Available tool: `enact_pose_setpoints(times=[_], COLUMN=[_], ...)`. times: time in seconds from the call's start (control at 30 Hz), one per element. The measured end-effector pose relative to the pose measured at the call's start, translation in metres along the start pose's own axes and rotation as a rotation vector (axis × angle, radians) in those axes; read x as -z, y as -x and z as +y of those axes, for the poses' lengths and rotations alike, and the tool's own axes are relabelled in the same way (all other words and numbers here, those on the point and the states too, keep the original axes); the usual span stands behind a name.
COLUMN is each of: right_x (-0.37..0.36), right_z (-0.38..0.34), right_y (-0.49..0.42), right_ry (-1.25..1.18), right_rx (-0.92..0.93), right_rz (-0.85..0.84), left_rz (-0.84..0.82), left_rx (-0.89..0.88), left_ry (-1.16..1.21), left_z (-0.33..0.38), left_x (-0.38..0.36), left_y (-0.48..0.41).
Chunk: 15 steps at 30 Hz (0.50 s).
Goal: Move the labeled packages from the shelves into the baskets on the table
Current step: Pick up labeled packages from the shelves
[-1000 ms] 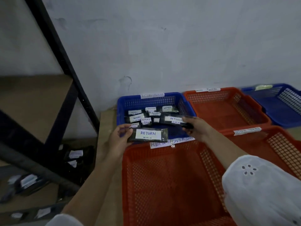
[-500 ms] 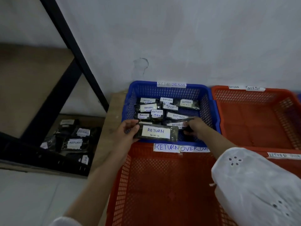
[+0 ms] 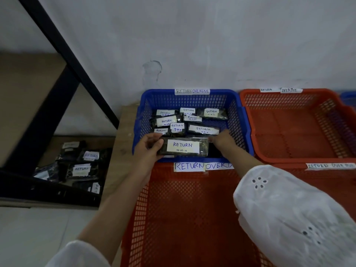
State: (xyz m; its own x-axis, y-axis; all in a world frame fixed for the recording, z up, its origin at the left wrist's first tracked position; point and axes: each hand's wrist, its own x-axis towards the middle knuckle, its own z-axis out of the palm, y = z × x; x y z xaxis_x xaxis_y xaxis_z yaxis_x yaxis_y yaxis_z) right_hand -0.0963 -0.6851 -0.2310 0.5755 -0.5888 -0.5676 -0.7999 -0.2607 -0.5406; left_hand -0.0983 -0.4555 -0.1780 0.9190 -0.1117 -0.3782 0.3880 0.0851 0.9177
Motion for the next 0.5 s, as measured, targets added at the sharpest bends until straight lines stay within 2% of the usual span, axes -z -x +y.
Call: enact_pose_setpoints(times=[0.17, 0.23, 0.3, 0.33, 0.4, 0.43, 0.5], right_x=[0.0, 0.005, 0.012, 0.016, 0.031, 0.039, 0.05], right_z=[0.006, 0.006, 0.003, 0.0, -0.005, -0.005, -0.006], right_y=[0.002, 0.005, 0.012, 0.017, 0.032, 0.037, 0.042], right_ry=[0.105, 0.075, -0.065, -0.213, -0.509, -0.567, -0.488], right_rx=[0.047, 0.061, 0.089, 0.117, 0.117, 0.118, 0.187], right_rz=[0.023, 0.035, 0.051, -0.001, -0.27, -0.407, -0.575], left_rz=[-0.011, -0.01, -0.01, -0.012, -0.018, -0.025, -0.046], left_rx=[-0.002, 0.0, -0.003, -0.003, -0.005, -0.003, 0.003], left_ry=[-0.003, -0.013, -0.025, -0.033, -0.058, -0.071, -0.105], left_z=[0.003, 0.004, 0.004, 0.003, 0.002, 0.002, 0.0], left_x=[-0.008, -0.012, -0.017, -0.019, -0.023, -0.025, -0.031], left_y=[-0.004, -0.005, -0.006, -0.007, -0.009, -0.01, -0.012])
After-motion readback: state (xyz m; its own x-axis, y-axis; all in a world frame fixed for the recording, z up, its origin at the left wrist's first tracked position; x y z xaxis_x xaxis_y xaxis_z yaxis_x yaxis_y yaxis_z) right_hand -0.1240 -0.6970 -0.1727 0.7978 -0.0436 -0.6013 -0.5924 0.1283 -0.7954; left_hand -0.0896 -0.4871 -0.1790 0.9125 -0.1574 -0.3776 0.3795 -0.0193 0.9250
